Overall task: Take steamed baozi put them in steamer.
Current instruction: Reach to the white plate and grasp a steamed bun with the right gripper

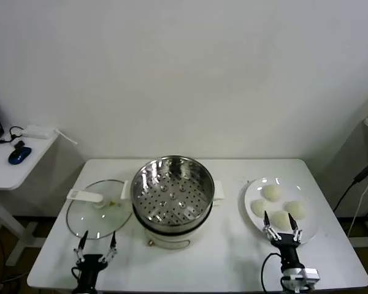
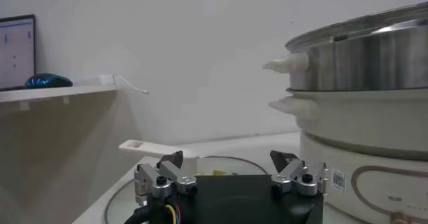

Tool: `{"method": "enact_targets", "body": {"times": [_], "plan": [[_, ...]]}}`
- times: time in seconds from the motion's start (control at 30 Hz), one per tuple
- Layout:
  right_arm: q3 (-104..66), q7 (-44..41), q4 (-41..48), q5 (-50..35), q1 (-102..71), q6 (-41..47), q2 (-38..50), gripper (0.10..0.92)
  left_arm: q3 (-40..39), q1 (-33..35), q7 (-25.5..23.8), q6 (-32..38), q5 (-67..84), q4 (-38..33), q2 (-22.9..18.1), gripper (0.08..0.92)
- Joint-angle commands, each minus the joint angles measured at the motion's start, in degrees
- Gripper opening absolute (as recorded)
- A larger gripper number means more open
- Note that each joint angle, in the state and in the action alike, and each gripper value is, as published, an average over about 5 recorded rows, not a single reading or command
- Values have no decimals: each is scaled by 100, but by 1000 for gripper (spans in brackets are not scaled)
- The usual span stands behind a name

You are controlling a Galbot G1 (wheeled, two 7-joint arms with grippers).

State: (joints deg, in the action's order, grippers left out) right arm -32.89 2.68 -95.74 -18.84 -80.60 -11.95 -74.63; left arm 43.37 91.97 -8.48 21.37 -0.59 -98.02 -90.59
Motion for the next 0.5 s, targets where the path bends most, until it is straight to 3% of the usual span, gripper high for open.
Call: {"method": "enact_targets", "body": {"times": [0.03,0.23,0.5], "plan": [[62,158,173,-99,1080,1161,408,823,-12,-14,-2,6,-27,14,15,823],[682,-129,284,-568,1991,2739,1435,823,-21,-25,-2,32,-33,39,40,823],[1733,-1912,276,139,3224,4776,3216,823,-42,-33,-5,115,-53,108,68,823]]}}
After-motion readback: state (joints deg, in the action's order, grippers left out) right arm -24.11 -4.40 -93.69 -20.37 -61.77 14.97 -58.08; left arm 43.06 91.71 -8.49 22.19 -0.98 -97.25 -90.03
